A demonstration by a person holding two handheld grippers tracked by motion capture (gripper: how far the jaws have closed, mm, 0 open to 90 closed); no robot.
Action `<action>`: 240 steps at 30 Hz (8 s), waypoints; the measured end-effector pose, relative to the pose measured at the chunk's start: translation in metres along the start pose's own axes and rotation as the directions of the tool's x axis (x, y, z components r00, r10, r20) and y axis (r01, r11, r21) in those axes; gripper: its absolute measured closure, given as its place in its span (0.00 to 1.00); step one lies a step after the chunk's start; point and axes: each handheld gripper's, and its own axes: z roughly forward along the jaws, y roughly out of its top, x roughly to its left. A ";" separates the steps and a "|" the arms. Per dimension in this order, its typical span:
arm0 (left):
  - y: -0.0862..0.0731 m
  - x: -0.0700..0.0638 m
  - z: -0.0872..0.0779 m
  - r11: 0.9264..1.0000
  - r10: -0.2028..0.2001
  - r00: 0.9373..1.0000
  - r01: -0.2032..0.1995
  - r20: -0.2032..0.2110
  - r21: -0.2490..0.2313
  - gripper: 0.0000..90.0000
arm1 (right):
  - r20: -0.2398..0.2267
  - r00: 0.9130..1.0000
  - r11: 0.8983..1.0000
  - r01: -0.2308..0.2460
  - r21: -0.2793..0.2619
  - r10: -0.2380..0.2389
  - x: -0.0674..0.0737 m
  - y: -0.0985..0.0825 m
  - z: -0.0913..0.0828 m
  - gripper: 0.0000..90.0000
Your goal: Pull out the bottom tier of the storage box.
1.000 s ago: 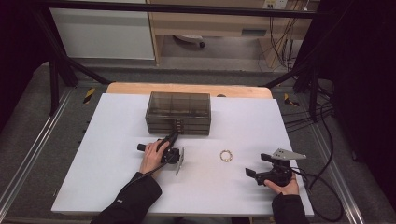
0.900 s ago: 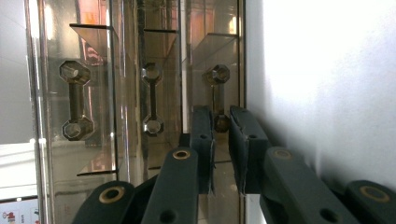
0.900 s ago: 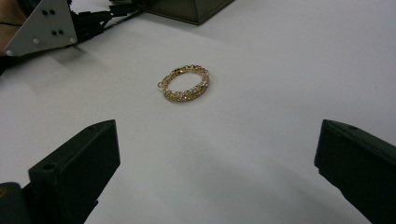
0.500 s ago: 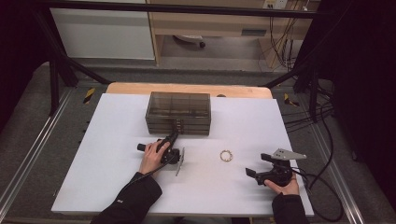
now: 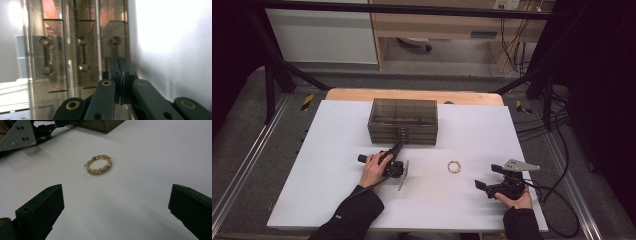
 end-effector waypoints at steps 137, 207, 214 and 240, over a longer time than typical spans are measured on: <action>0.001 0.013 0.005 0.996 -0.080 0.995 0.082 0.064 -0.019 0.68 | -0.001 1.000 1.000 0.003 -0.002 -0.003 0.000 0.001 -0.001 0.01; 0.004 0.008 -0.019 0.992 -0.103 0.992 0.108 0.069 -0.061 0.76 | 0.004 1.000 1.000 0.006 0.004 -0.006 0.001 0.000 0.000 0.01; 0.004 0.007 -0.022 0.992 -0.103 0.992 0.108 0.068 -0.064 0.76 | 0.004 1.000 1.000 0.008 0.004 -0.008 0.001 0.000 0.000 0.01; 0.006 0.004 -0.034 0.990 -0.109 0.991 0.115 0.073 -0.076 0.76 | 0.006 1.000 1.000 0.008 0.004 -0.008 0.001 0.000 -0.001 0.01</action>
